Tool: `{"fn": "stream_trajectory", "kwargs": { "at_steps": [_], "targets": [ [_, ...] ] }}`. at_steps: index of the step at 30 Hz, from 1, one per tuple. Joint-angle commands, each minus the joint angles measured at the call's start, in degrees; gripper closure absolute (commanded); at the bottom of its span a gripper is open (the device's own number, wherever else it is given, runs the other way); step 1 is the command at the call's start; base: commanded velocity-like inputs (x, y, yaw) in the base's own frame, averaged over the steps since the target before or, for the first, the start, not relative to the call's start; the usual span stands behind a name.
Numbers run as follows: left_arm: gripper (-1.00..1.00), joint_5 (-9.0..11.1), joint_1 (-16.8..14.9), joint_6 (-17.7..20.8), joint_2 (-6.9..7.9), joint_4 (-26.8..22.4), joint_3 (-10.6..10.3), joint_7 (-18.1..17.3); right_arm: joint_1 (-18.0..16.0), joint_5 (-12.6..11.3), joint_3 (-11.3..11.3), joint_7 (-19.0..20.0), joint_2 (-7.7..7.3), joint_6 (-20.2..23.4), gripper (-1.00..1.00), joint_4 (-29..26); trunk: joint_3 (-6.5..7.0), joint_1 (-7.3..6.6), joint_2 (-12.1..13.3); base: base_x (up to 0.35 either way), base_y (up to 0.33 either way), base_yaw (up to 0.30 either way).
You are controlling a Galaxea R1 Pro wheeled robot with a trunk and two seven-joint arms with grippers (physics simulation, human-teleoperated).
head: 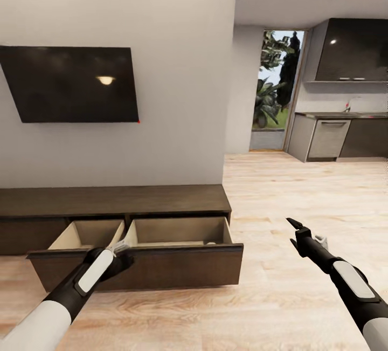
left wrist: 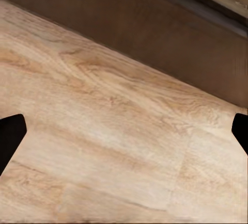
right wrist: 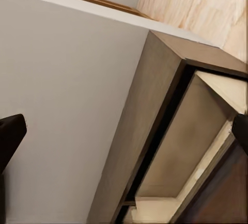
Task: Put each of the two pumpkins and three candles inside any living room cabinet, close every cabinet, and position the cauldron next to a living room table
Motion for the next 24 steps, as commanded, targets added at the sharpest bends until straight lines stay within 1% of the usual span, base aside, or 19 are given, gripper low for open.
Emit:
{"fn": "stream_trajectory", "kwargs": {
  "at_steps": [1, 8, 9, 10, 11, 12, 14, 15, 16, 17, 20, 21, 22, 24],
  "targets": [
    [-1.0, 0.6, 0.0, 0.0, 0.07, -0.1, -0.3, 0.6, 0.0, -0.2, -0.1, 0.1, 0.01, 0.4, -1.0, 0.0, 0.12, -0.27, 0.4, -0.337, 0.0, 0.0],
    [-1.0, 0.5, 0.0, 0.0, 0.03, 0.3, -0.3, 0.4, 0.0, 0.7, 0.5, -0.4, 0.5, 0.0, -1.0, -0.5, 1.38, -1.81, 3.2, -0.318, 0.0, 0.0],
    [-1.0, 0.4, 0.0, 0.0, -0.03, 0.3, -0.3, 0.4, 0.0, 1.4, 0.8, -0.7, 0.51, -0.1, -1.0, -0.6, 1.56, -2.03, 3.6, -0.286, 0.0, 0.0],
    [-1.0, 0.4, 0.0, 0.0, -0.07, 0.4, -0.3, 0.4, 0.0, 2.8, 1.5, -1.3, 0.54, -0.1, -1.0, -0.6, 1.74, -2.25, 4.0, -0.278, 0.0, 0.0],
    [-1.0, 0.4, 0.0, 0.0, -0.09, 0.4, -0.3, 0.4, 0.0, 4.8, 2.7, -2.4, 0.57, 0.1, -1.0, -0.7, 1.92, -2.47, 4.4, -0.271, 0.0, 0.0],
    [-1.0, 0.4, 0.0, 0.0, -0.11, 0.4, -0.3, 0.4, -0.1, 7.5, 4.1, -4.0, 0.64, 0.2, -1.0, -0.8, 2.1, -2.69, 4.8, -0.264, 0.0, 0.0],
    [-1.0, 0.4, 0.0, 0.0, -0.15, 0.5, -0.3, 0.3, -0.3, 12.9, 7.4, -8.6, 0.94, 0.5, -1.0, -1.6, 2.46, -3.12, 5.6, -0.254, 0.0, 0.0],
    [-1.0, 0.4, 0.0, 0.0, -0.21, 0.5, -0.3, 0.3, -0.5, 15.1, 9.3, -11.2, 1.64, 0.7, -1.0, -2.1, 2.64, -3.34, 6.0, -0.242, 0.0, 0.0],
    [-1.0, 0.4, 0.0, 0.0, -0.25, 0.5, -0.3, 0.2, -1.0, 16.8, 11.3, -14.0, 2.79, 1.1, -1.0, -2.4, 2.82, -3.56, 6.4, -0.234, 0.0, 0.0],
    [-1.0, 0.4, 0.0, 0.0, -0.26, 0.5, -0.3, 0.2, -1.2, 17.5, 12.4, -15.5, 3.5, 1.3, -1.0, -2.5, 3.0, -3.78, 6.8, -0.23, 0.0, 0.0],
    [-1.0, 0.4, 0.0, 0.0, -0.35, 0.5, -0.4, 0.1, -3.2, 20.5, 18.1, -24.5, 8.2, 2.9, -1.0, -3.0, 3.53, -4.44, 8.0, -0.22, 0.0, 0.0],
    [-1.0, 0.3, 0.0, 0.0, -0.37, 0.5, -0.5, 0.1, -4.3, 21.6, 20.8, -28.3, 10.29, 3.3, -1.0, -3.1, 3.71, -4.66, 8.4, -0.211, 0.0, 0.0],
    [-1.0, 0.3, 0.0, 0.0, -0.38, 0.5, -0.6, 0.1, -4.7, 22.1, 21.8, -29.3, 10.96, 3.4, -1.0, -3.1, 3.89, -4.88, 8.8, -0.209, 0.0, 0.0],
    [-1.0, 0.3, 0.0, 0.0, -0.42, 0.5, -0.7, 0.1, -5.6, 24.7, 25.8, -32.3, 13.88, 3.3, -1.0, -3.1, 4.25, -5.32, 9.6, -0.205, 0.0, 0.0]
  ]
}}
